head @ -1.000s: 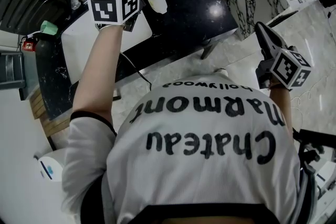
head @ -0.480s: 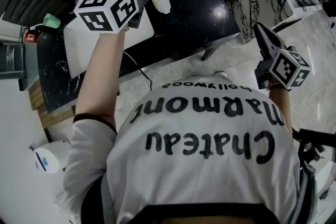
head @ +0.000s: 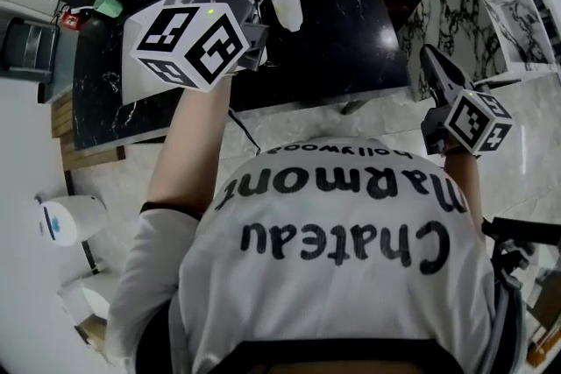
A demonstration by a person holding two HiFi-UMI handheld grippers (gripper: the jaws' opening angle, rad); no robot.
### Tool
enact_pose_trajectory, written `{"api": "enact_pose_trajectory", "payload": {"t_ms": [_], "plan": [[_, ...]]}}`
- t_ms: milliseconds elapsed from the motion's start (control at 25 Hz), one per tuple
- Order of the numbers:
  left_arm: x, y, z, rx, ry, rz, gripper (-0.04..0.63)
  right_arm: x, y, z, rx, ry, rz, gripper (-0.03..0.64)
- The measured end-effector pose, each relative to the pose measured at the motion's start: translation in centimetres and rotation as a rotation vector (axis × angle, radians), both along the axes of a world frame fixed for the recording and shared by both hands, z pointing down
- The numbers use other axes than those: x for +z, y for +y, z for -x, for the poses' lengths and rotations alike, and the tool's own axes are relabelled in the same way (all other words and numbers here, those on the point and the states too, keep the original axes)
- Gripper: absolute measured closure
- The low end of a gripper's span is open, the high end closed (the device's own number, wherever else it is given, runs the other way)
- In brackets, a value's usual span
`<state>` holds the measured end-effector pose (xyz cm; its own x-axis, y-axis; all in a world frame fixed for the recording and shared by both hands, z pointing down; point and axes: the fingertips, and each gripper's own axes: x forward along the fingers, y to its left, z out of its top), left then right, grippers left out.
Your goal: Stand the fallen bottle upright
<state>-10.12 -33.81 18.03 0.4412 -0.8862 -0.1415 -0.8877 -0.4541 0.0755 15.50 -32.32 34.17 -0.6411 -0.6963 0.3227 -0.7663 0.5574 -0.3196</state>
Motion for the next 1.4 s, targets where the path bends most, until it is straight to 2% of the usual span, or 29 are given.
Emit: {"api": "enact_pose_trajectory", "payload": {"t_ms": [80, 120, 160, 240, 600, 760, 1000, 1400], "plan": [[0.7, 0.4, -0.1, -0.035, 0.02, 0.017, 0.456, 0.1, -1.1, 0.5, -0.047, -0.004, 0.003, 0.603], [1.1, 0.6, -0.2, -0.05, 0.024, 0.029, 0.484, 0.0, -1.6, 0.7, -0.072, -0.007, 0.002, 0.603], [1.7, 1.0, -0.4, -0.063, 0.024, 0.042, 0.538, -0.2, -2.0, 0.8, -0.095, -0.011, -0.003, 0.603], [3.1, 2.1, -0.8, -0.091, 0.025, 0.077, 0.575, -0.7, -2.9, 0.6, -0.139, -0.02, -0.022, 0.603], [11.4, 6.9, -4.5, -0.296, 0.105, 0.264, 0.58, -0.6, -5.5, -1.2, -0.325, -0.045, -0.029, 0.603], [14.1, 9.5, -6.7, -0.394, 0.155, 0.32, 0.578, -0.1, -5.9, -1.8, -0.399, -0.058, -0.013, 0.603], [16.2, 13.9, -8.9, -0.574, 0.229, 0.312, 0.578, 1.5, -5.8, -3.6, -0.488, -0.068, 0.008, 0.603], [17.4, 19.6, -11.6, -0.717, 0.274, 0.305, 0.578, 4.6, -3.8, -5.3, -0.55, -0.002, 0.022, 0.604]]}}
